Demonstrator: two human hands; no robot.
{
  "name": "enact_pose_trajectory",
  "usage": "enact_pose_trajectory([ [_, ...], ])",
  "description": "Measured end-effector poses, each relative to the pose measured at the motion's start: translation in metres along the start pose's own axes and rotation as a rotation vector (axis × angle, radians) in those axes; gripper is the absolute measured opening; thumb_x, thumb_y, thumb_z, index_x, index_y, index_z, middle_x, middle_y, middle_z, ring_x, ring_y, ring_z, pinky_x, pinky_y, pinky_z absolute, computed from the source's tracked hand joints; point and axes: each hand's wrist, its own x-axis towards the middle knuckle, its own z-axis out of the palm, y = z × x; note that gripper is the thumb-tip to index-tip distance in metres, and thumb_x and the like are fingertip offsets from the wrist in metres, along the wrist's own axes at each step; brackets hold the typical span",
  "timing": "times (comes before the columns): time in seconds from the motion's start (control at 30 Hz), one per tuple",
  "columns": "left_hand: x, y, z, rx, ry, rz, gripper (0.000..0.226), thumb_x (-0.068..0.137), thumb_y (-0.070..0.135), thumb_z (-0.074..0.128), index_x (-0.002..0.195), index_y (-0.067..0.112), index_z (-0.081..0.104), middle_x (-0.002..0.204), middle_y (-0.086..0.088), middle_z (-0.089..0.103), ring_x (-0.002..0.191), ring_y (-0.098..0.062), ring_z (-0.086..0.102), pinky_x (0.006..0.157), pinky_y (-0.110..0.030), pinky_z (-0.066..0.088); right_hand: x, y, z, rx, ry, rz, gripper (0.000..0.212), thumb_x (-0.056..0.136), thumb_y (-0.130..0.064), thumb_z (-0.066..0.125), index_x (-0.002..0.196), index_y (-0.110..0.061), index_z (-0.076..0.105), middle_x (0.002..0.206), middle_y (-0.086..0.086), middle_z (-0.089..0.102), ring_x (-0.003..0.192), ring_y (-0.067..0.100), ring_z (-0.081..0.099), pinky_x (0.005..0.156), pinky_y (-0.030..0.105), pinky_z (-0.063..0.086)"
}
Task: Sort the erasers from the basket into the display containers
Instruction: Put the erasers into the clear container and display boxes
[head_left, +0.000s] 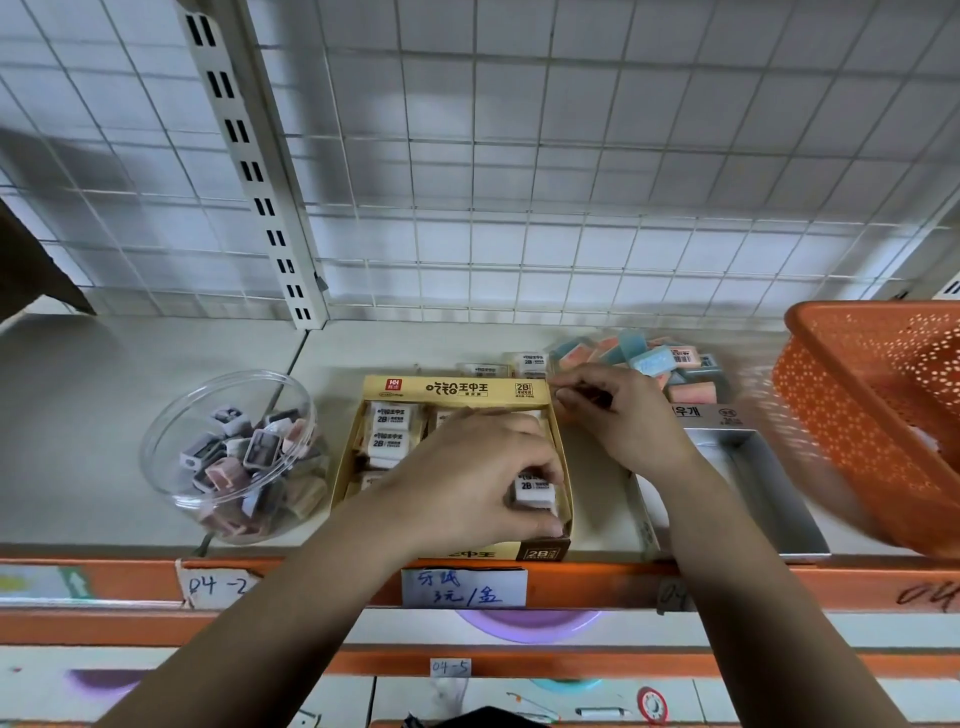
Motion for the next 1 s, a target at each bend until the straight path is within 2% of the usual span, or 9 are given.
enact_pose_trajectory([
  [0.13, -0.008, -0.012, -0.006, -0.106, 0.018, -0.006, 0.042, 0.076, 0.057, 0.071, 0.112, 0.035, 0.065, 0.107, 0.024, 0.057, 0.105, 0.004, 0.049, 0.096, -0.029, 0.039, -0.001, -0.002, 0.001, 0.012, -0.003, 0.016, 0.017, 0.092, -0.015, 0.064, 0.105, -0.021, 0.074, 0.098, -0.012, 0.073, 0.091, 0.000, 0.065, 0.080, 0.013, 0.047],
  [0.27, -0.027, -0.029, -0.022, -0.134, 0.015, -0.133, 0.049, 0.068, 0.056, 0.077, 0.112, 0.038, 0.065, 0.108, 0.027, 0.052, 0.106, 0.007, 0.048, 0.094, -0.022, 0.041, -0.002, -0.006, -0.001, 0.011, 0.004, 0.023, 0.018, 0.092, -0.015, 0.064, 0.105, -0.021, 0.074, 0.099, -0.013, 0.072, 0.093, -0.003, 0.062, 0.079, 0.006, 0.043],
  [0.37, -0.033, -0.036, -0.027, -0.142, -0.063, -0.201, 0.049, 0.065, 0.047, 0.084, 0.110, 0.038, 0.065, 0.101, 0.024, 0.055, 0.098, 0.005, 0.050, 0.084, -0.020, 0.042, -0.003, -0.009, -0.001, 0.003, 0.002, 0.035, 0.016, 0.092, -0.015, 0.064, 0.103, -0.021, 0.074, 0.097, -0.013, 0.072, 0.092, 0.000, 0.062, 0.077, 0.007, 0.044],
  [0.43, -0.032, -0.037, -0.025, -0.175, -0.081, -0.192, 0.048, 0.064, 0.041, 0.086, 0.108, 0.036, 0.067, 0.096, 0.022, 0.057, 0.093, 0.006, 0.051, 0.078, -0.015, 0.040, -0.003, -0.011, -0.001, -0.013, 0.006, 0.040, 0.016, 0.091, -0.015, 0.065, 0.102, -0.022, 0.073, 0.095, -0.014, 0.072, 0.090, 0.001, 0.063, 0.077, 0.010, 0.045],
  [0.53, -0.030, -0.036, -0.022, -0.165, -0.103, -0.155, 0.048, 0.067, 0.041, 0.084, 0.112, 0.034, 0.067, 0.098, 0.023, 0.056, 0.097, 0.009, 0.051, 0.079, -0.007, 0.036, -0.002, -0.016, -0.001, -0.030, 0.013, 0.055, 0.015, 0.090, -0.016, 0.066, 0.101, -0.023, 0.073, 0.091, -0.015, 0.070, 0.089, -0.001, 0.062, 0.074, 0.006, 0.043],
  [0.63, -0.032, -0.041, -0.029, -0.112, -0.076, -0.132, 0.045, 0.073, 0.051, 0.076, 0.115, 0.035, 0.065, 0.102, 0.023, 0.057, 0.099, 0.006, 0.051, 0.088, -0.021, 0.042, 0.004, -0.027, -0.010, 0.014, 0.033, 0.075, 0.014, 0.090, -0.016, 0.067, 0.101, -0.021, 0.073, 0.089, -0.013, 0.071, 0.084, -0.003, 0.063, 0.073, 0.006, 0.044],
  [0.73, -0.035, -0.049, -0.047, -0.095, 0.071, -0.115, 0.032, 0.083, 0.051, 0.065, 0.112, 0.036, 0.066, 0.102, 0.024, 0.060, 0.099, 0.008, 0.054, 0.086, -0.020, 0.044, 0.024, -0.042, -0.023, -0.035, 0.013, 0.062, 0.013, 0.091, -0.017, 0.065, 0.099, -0.021, 0.074, 0.086, -0.016, 0.071, 0.081, -0.001, 0.064, 0.072, 0.009, 0.045],
  [0.83, -0.029, -0.057, -0.068, -0.092, 0.173, -0.119, 0.020, 0.087, 0.038, 0.066, 0.107, 0.034, 0.068, 0.094, 0.021, 0.066, 0.091, 0.008, 0.059, 0.075, -0.010, 0.042, 0.056, -0.049, -0.023, -0.216, -0.121, 0.064, 0.017, 0.094, -0.019, 0.061, 0.106, -0.018, 0.074, 0.097, -0.012, 0.070, 0.093, 0.006, 0.064, 0.077, 0.013, 0.043],
  [1.0, -0.007, -0.075, -0.091, -0.175, 0.130, -0.184, 0.013, 0.090, 0.031, 0.065, 0.101, 0.034, 0.071, 0.090, 0.022, 0.069, 0.090, 0.010, 0.060, 0.071, -0.005, 0.042, 0.097, -0.035, -0.001, -0.490, -0.445, 0.106, 0.030, 0.091, -0.021, 0.066, 0.121, -0.016, 0.066, 0.123, 0.000, 0.065, 0.108, 0.013, 0.059, 0.084, 0.019, 0.039],
])
